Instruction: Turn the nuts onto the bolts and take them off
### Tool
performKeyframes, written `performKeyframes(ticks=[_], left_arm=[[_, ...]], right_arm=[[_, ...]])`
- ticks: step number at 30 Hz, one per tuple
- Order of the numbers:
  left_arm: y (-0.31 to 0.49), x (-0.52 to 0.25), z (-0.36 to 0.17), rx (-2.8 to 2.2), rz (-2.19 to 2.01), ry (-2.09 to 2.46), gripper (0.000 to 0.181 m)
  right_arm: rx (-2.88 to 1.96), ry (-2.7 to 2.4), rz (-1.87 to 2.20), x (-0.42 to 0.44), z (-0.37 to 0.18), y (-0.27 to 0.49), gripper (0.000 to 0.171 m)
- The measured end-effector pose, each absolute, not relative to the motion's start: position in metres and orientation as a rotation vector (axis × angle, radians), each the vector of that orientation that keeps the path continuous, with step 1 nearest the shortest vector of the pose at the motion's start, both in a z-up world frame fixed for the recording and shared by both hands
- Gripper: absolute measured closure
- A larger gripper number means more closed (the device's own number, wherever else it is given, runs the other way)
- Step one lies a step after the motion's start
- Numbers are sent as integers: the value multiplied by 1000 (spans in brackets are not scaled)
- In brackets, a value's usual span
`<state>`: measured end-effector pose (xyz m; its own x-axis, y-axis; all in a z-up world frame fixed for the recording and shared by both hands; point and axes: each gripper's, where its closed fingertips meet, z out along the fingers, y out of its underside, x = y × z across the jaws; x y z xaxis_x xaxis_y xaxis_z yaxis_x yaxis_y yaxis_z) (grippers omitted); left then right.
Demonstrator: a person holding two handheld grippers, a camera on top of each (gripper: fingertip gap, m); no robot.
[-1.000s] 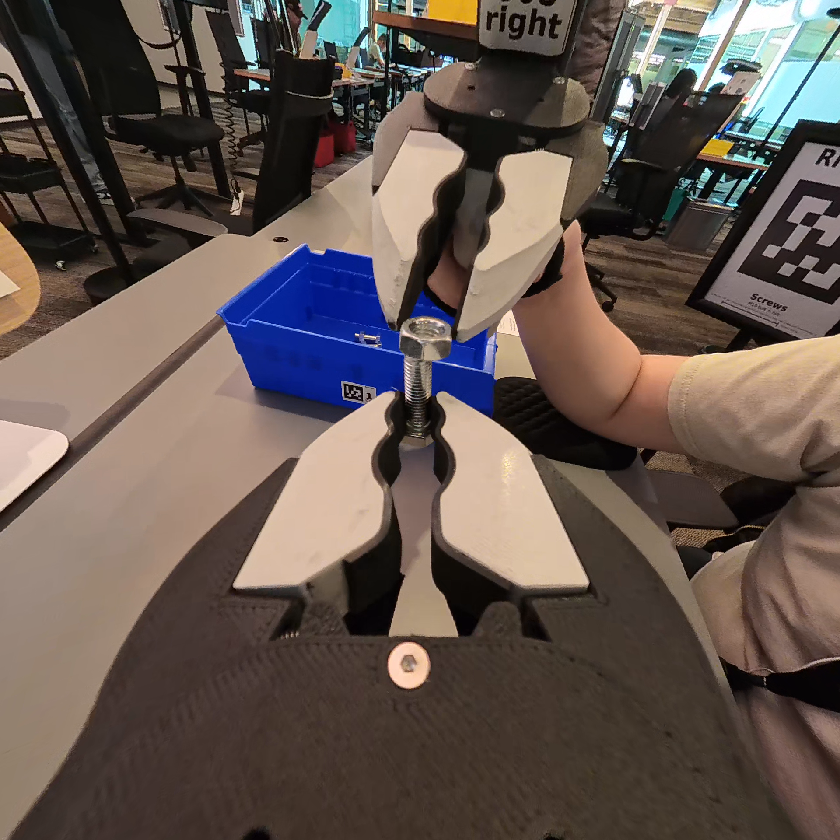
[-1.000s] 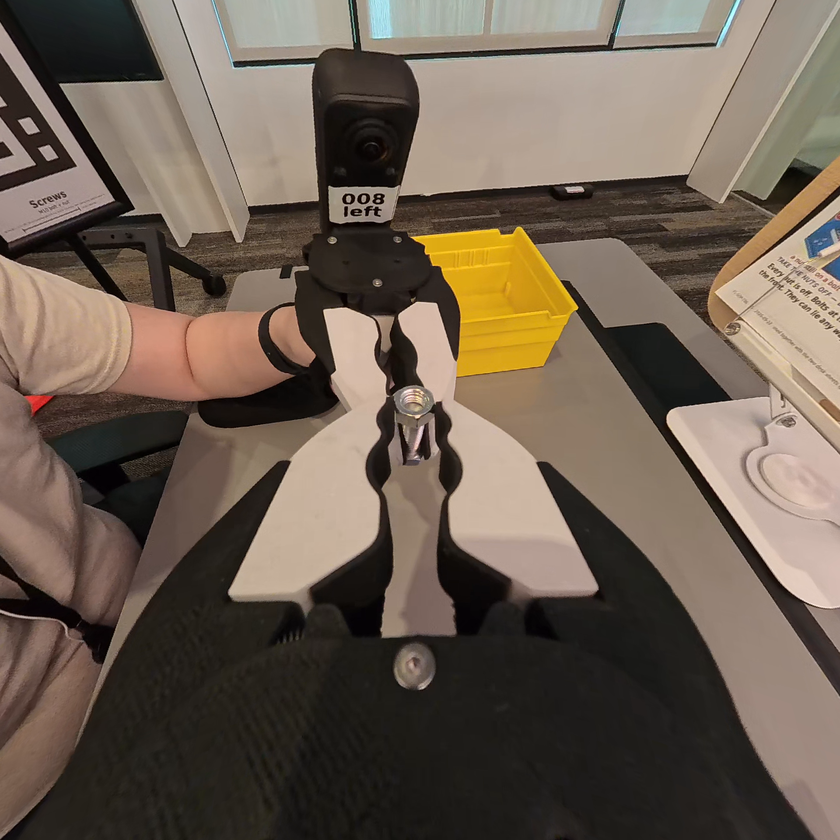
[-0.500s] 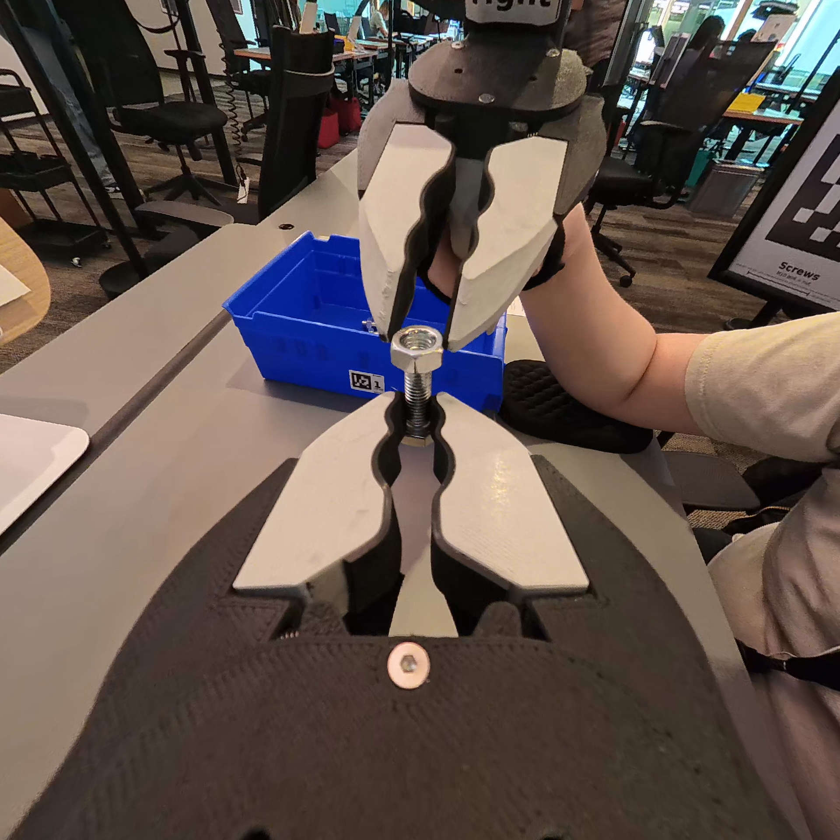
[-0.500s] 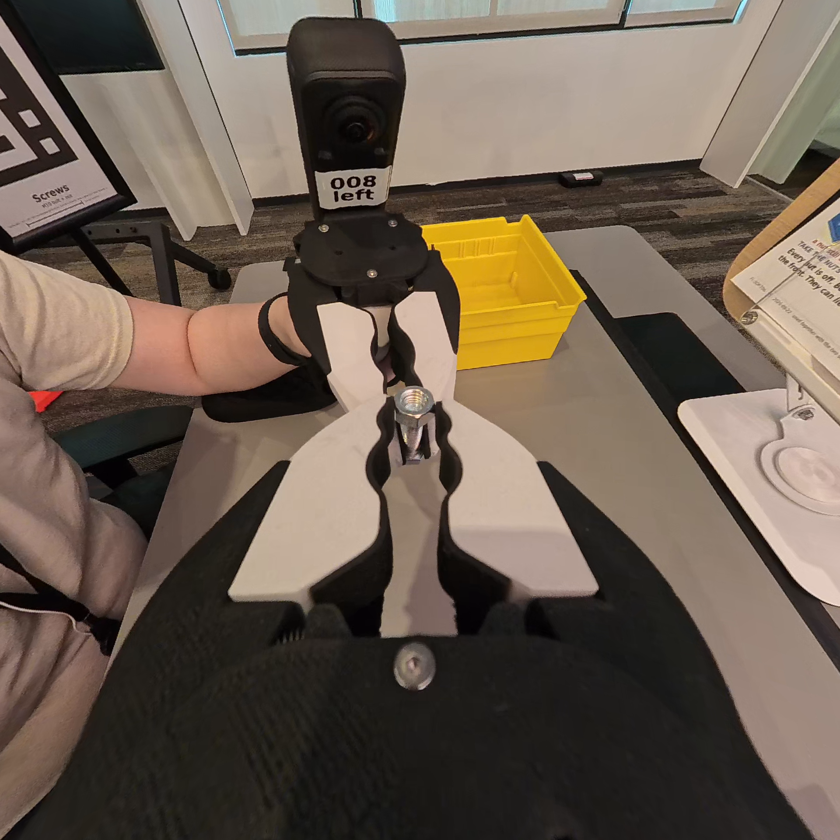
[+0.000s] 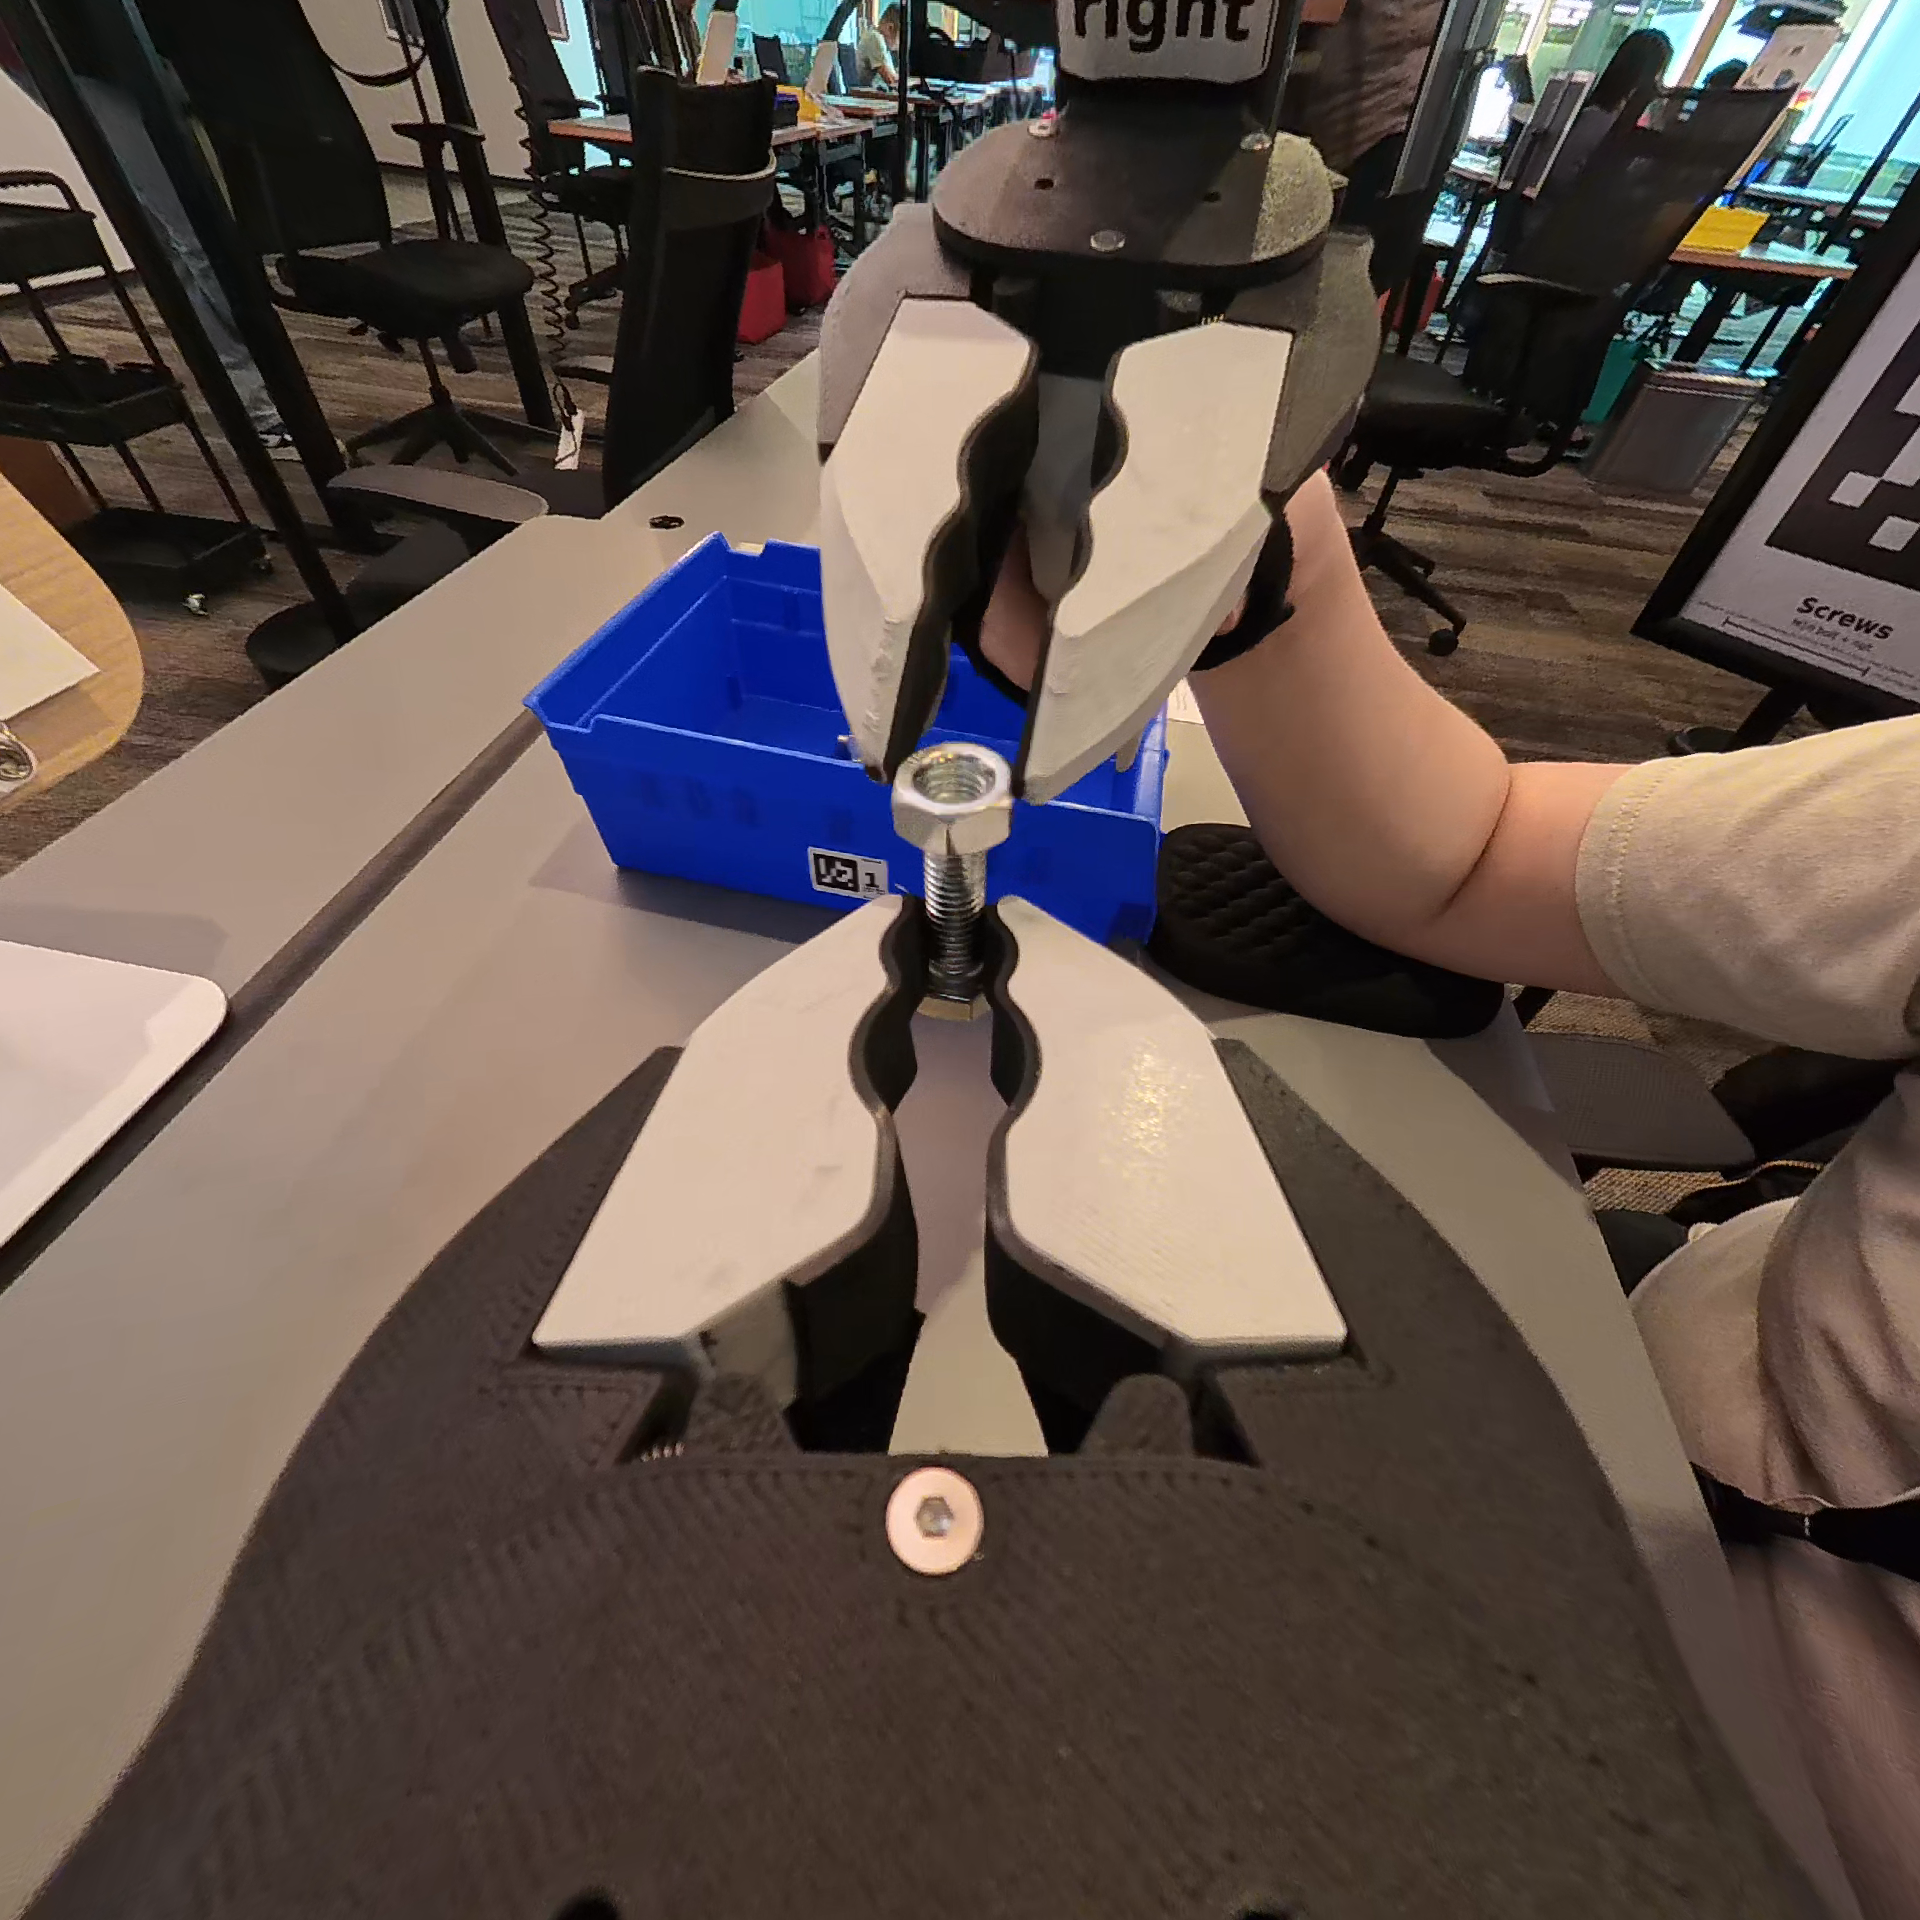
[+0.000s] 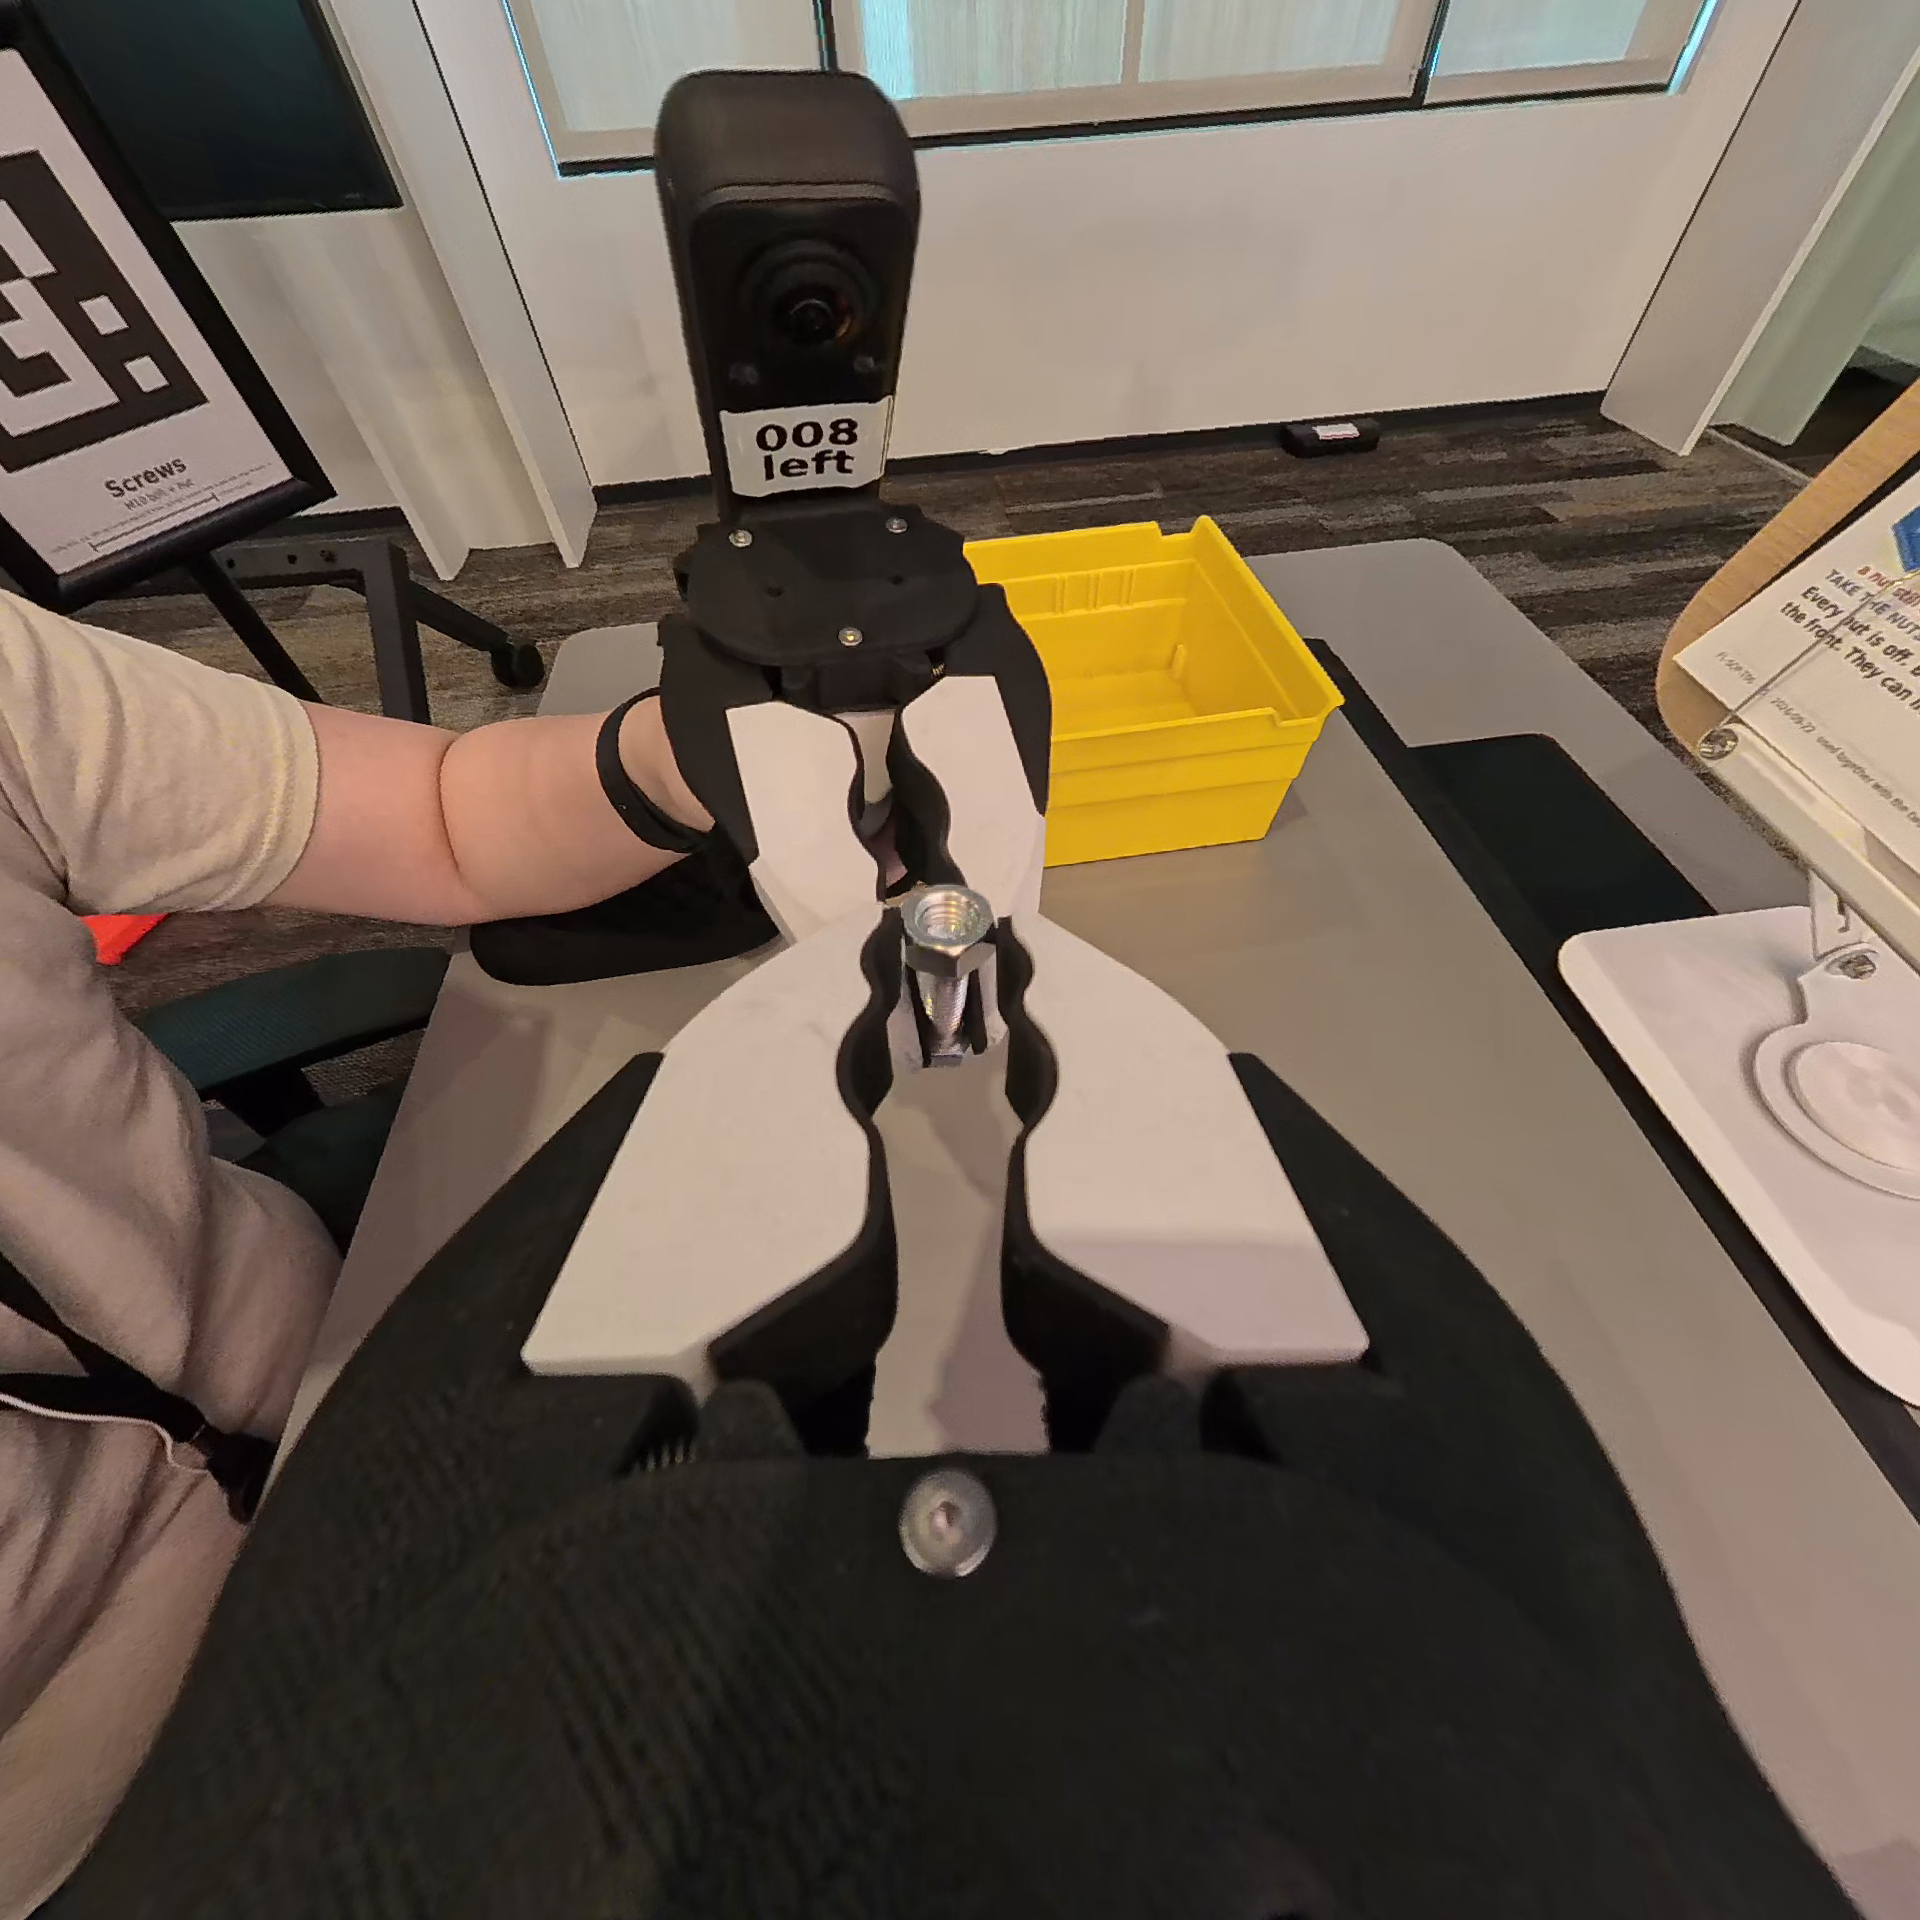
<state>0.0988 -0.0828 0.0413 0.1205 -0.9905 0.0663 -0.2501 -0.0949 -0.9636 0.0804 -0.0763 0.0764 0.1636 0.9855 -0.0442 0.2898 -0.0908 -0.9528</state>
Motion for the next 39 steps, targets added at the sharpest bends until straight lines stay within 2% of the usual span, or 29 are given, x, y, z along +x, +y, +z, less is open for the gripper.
performKeyframes(ticks=[39], left_arm=[[-78,95,44,-1515,-1027,1248,172]], right_arm=[[-1534,-1298,944,84,79,-81,152]])
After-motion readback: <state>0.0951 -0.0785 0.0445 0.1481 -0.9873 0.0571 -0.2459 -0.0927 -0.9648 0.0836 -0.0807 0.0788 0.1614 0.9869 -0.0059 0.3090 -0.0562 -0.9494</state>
